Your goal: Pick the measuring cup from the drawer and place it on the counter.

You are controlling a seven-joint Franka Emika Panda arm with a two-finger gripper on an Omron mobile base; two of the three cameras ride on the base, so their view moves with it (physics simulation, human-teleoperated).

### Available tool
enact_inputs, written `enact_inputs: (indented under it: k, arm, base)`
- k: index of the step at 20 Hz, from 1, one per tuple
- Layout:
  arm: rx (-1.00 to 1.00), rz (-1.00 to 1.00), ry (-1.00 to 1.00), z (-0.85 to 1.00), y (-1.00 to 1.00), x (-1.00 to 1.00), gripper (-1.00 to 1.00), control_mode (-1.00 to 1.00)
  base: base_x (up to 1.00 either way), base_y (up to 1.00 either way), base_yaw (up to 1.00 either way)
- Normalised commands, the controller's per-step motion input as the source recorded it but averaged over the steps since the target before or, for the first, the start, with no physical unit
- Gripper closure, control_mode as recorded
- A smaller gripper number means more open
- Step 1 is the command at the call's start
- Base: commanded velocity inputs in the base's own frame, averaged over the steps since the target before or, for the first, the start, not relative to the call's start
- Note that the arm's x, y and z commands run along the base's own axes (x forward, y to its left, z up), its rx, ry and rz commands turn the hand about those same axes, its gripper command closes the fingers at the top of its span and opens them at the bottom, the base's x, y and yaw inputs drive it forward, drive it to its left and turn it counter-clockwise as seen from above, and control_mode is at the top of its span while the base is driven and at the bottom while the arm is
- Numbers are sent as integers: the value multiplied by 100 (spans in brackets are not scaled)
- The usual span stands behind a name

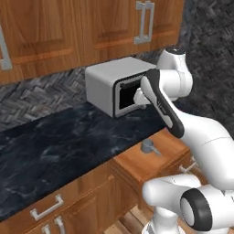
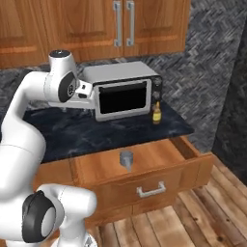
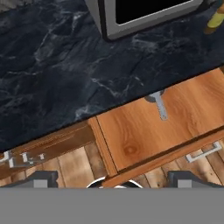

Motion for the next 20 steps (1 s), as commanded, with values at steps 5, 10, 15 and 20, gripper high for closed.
enact_inputs:
  k: [5,10,15,20]
  arm:
    - [0,0,0,0,0,0,-100,100]
    - [0,0,0,0,0,0,-100,100]
    - [0,0,0,0,0,0,-100,100]
    - [0,0,0,0,0,0,-100,100]
  base:
    - [-11,47,-53]
    - [-2,58,-52]
    - [0,63,-50]
    - [0,62,-43]
